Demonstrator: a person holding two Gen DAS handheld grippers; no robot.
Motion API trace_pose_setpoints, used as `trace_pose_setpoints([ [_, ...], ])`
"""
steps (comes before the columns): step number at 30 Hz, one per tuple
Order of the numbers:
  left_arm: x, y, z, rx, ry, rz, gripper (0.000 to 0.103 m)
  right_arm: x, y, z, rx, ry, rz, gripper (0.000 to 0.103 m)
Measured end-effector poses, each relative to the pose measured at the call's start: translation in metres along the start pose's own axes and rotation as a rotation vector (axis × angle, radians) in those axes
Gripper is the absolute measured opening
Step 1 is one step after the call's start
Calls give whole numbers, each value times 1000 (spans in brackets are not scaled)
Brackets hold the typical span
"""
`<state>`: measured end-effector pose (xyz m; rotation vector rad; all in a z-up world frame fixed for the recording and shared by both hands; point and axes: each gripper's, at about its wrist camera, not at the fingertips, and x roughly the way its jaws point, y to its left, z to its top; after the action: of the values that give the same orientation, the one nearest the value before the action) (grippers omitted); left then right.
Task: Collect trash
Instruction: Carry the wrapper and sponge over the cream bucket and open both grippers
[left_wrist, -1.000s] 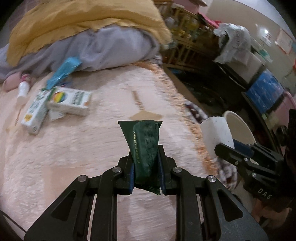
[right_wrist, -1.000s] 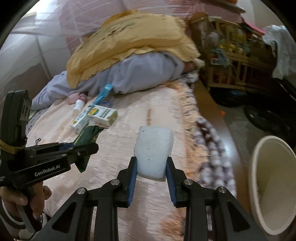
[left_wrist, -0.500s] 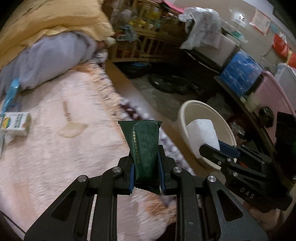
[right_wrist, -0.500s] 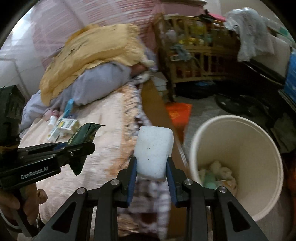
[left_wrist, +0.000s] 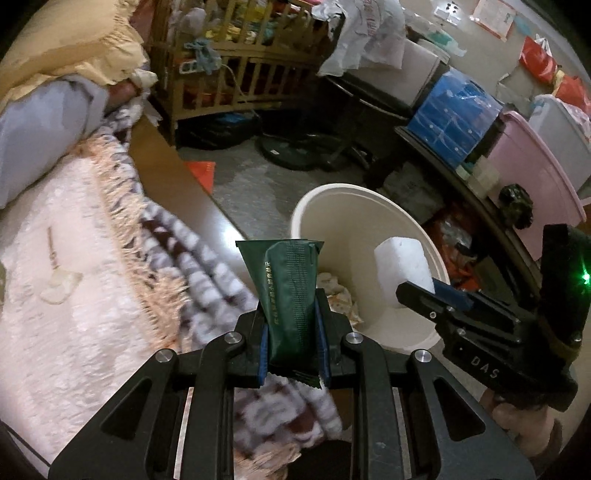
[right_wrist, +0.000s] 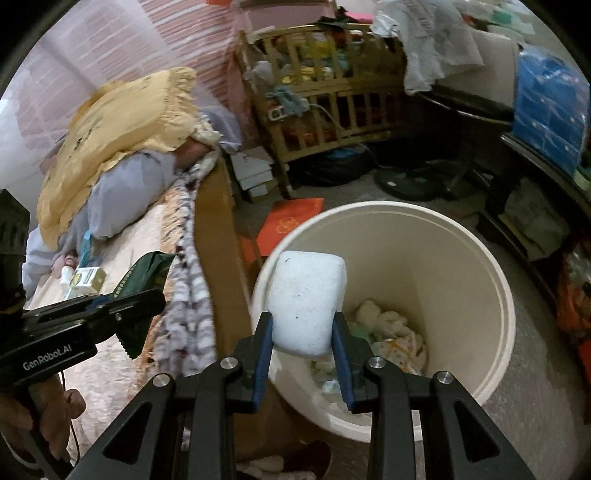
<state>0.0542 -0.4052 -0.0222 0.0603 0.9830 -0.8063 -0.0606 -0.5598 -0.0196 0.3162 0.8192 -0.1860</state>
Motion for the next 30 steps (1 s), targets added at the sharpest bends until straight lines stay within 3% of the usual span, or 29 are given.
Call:
trace_pose_setpoints([
  [11, 28, -17, 8, 7, 31, -35, 18, 9, -32, -3, 51, 18, -33, 30],
  [30, 48, -35, 23, 14, 40, -105, 18, 15, -50, -5, 79, 32, -56, 30],
])
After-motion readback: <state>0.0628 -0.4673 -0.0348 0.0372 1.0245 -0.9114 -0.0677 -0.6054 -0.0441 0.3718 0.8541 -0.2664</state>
